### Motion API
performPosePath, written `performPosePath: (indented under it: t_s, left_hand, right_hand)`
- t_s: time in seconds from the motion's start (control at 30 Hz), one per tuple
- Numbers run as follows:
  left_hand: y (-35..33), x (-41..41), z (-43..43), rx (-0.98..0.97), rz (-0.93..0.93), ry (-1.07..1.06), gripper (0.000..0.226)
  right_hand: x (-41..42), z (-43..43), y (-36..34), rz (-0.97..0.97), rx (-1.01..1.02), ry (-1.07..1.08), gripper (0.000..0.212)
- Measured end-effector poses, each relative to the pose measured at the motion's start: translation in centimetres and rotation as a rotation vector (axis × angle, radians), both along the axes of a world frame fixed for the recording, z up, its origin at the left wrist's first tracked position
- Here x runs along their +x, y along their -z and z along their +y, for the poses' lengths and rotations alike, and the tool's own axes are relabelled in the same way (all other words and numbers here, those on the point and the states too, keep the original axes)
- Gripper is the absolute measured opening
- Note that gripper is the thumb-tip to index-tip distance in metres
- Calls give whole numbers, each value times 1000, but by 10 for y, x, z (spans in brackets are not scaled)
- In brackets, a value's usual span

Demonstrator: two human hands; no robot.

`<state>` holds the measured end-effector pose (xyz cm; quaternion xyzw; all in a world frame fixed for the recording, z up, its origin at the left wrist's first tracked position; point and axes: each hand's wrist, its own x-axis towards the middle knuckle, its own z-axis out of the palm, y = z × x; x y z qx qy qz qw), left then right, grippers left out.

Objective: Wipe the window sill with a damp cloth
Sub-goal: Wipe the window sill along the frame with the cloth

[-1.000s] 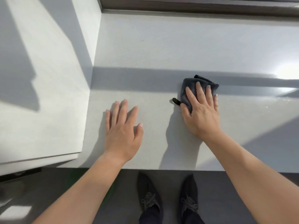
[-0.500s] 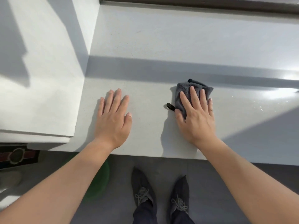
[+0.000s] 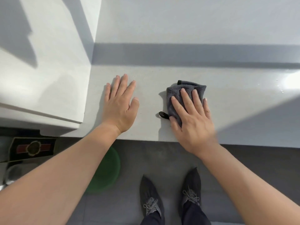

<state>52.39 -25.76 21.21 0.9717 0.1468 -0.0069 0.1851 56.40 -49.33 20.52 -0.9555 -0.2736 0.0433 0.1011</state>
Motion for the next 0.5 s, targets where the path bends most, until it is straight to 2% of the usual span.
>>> performPosePath:
  t_s: [0.07,0.13,0.17,0.27,0.33,0.4,0.5]
  left_hand:
    - [0,0,-3,20,20,1,71]
    - [0,-1,-5,31,30,-3,70]
    - [1,-2,-6,36,35,-5,70]
    - [-1,-3,-9,43,46,-9,71]
    - [-4,-3,-10,17,60,-17,72]
    - [-9,-3,-13,24,71,-10,71]
    - [-17,2,-26,32,51,5,68]
  right_hand:
    - [5,-21,-3,4,-5,185,60]
    - [-5,-6,-6,17,5,298,62]
    - [-16,11,-8,12,21,262,62]
    - [-50,54,-8,2,55,-85,59]
    - [-51,49,-7,9,66,-193,59]
    - [-40,17,-6,-18,77,-161,57]
    - [-5,-59,-8,-52,31,50,58]
